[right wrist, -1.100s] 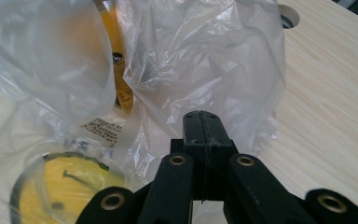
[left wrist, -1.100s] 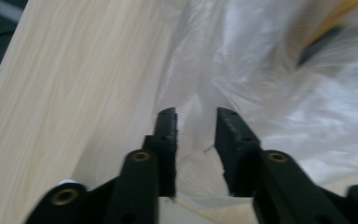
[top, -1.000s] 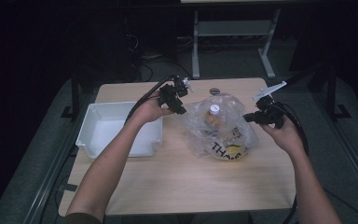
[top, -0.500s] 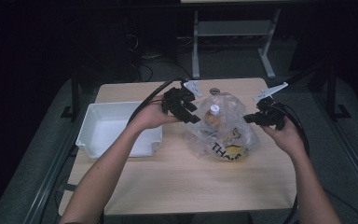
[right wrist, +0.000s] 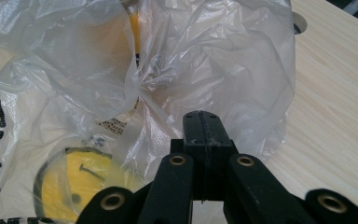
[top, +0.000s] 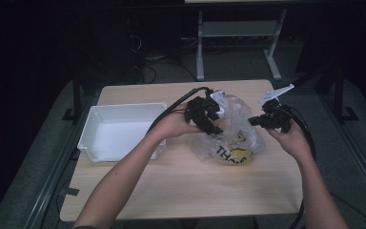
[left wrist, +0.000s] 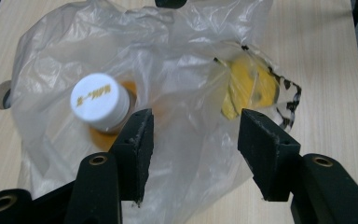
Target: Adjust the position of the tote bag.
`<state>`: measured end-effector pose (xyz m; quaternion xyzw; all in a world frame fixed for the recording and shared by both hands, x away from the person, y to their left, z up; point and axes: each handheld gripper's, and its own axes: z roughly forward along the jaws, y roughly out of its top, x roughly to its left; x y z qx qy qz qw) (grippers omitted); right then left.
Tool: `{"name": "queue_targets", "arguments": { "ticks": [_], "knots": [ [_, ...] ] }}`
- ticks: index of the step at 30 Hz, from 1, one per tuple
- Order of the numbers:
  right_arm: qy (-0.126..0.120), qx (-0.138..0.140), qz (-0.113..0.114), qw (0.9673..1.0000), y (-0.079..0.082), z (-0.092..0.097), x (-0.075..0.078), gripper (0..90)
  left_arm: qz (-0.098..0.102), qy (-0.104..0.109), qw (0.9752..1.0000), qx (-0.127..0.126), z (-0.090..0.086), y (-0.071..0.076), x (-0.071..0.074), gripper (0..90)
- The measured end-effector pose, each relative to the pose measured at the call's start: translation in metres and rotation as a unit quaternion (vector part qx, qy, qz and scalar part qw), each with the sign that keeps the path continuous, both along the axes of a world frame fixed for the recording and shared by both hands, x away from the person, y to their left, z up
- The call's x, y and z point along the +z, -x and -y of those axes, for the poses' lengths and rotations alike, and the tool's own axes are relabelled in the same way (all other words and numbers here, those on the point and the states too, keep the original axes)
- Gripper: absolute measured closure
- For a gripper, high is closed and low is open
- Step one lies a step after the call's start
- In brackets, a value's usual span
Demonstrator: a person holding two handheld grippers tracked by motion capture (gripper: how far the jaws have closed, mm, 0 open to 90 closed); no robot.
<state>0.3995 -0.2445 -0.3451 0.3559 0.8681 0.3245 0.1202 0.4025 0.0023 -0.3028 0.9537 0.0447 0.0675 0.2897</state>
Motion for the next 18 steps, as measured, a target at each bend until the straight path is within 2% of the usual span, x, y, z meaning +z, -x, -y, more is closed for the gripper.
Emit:
{"name": "queue_targets", "arguments": {
  "ticks": [4,7,11,15,18],
  "knots": [
    [-0.001,-0.001,-0.001,1.0000,0.000,0.000,0.000,90.0,0.013,-0.016,0.9998,0.006,0.007,0.000,-0.002,49.0],
    [0.000,0.001,0.000,1.0000,0.000,0.000,0.000,90.0,0.030,-0.031,0.9990,0.011,0.011,0.001,-0.004,58.6],
    [0.000,0.004,0.000,1.0000,0.000,-0.002,0.001,90.0,0.040,-0.052,0.9978,0.009,0.018,0.001,-0.010,72.1],
    [-0.001,0.006,0.000,1.0000,-0.001,-0.004,0.001,90.0,0.036,-0.069,0.9970,0.000,0.022,0.001,-0.018,89.5],
    [0.000,0.006,-0.001,1.0000,-0.001,-0.004,0.001,90.0,0.034,-0.091,0.9953,-0.009,0.023,0.002,-0.022,89.7]
  ]
}}
